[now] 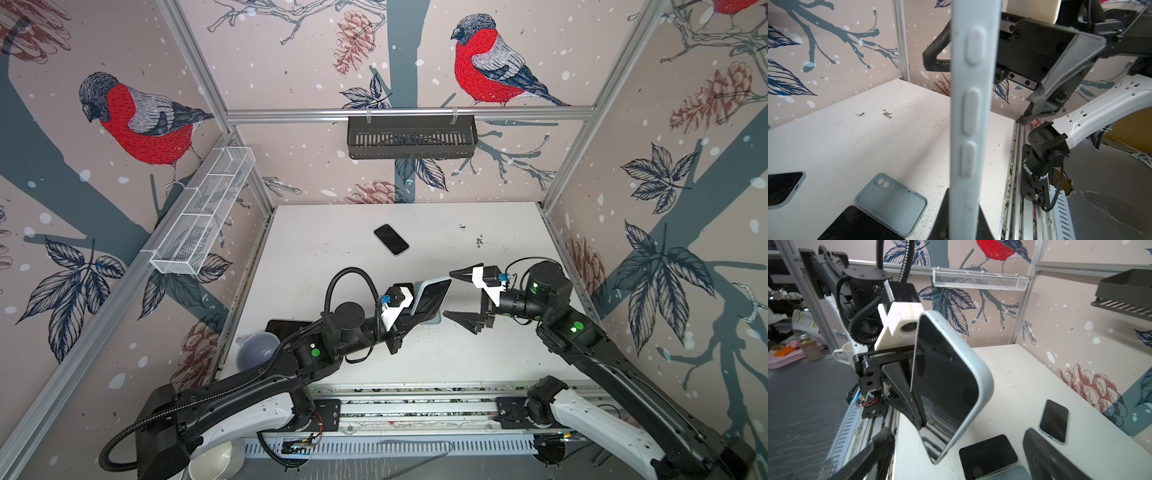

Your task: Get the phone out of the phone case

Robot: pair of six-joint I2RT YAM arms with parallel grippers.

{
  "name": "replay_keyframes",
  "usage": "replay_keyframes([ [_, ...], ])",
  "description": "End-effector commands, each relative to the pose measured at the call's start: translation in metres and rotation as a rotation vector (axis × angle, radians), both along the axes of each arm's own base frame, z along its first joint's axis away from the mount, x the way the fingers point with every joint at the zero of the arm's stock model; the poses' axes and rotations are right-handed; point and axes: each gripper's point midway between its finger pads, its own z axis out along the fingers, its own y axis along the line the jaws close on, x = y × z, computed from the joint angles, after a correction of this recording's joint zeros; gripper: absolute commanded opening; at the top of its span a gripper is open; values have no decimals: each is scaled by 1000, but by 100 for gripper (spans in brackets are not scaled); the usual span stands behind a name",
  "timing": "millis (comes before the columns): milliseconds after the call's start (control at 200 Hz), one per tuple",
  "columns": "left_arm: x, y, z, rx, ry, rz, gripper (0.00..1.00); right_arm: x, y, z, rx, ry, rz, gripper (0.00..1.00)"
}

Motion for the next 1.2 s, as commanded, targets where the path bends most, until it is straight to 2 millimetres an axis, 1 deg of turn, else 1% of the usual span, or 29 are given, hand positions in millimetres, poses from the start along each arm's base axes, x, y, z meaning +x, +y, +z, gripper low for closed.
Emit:
replay_keyframes([
  [0, -7, -2, 20, -57, -86, -49, 0, -22, 2, -11, -56, -36, 149, 93],
  [110, -11, -2, 19, -58, -100, -70, 0, -32, 3, -8, -49, -55, 209, 91],
  [165, -11, -3, 18, -56, -107, -76, 0, -33, 3, -8, -53, -64, 223, 90],
  [315, -12, -5, 17, -58, -121, -92, 0, -30, 5, -17, -96, -38, 241, 79],
  [430, -11, -5, 17, -68, -130, -91, 0, -28, 7, -18, -103, -27, 248, 66],
  [530, -8, -8, 13, -54, -129, -90, 0, -29, 8, -16, -97, -22, 261, 61],
  [615, -6, -9, 11, -49, -132, -84, 0, -26, 9, -18, -105, -18, 252, 48],
  [670, -6, -9, 10, -52, -136, -81, 0, -24, 9, -20, -110, -15, 244, 34],
  [705, -4, -9, 11, -55, -139, -77, 0, -23, 9, -20, -113, -16, 240, 29],
  [770, -3, -9, 10, -58, -141, -72, 0, -21, 10, -21, -116, -13, 235, 21],
  [860, 0, -9, 8, -61, -143, -67, 0, -21, 10, -22, -115, -10, 234, 19],
  [981, 4, -10, 5, -60, -145, -59, 0, -20, 10, -21, -114, -11, 230, 4],
  [1066, 7, -10, 3, -62, -142, -52, 0, -20, 11, -20, -109, -12, 231, 2],
  [1196, 11, -11, 0, -68, -133, -46, 0, -14, 12, -22, -109, -15, 212, 1],
])
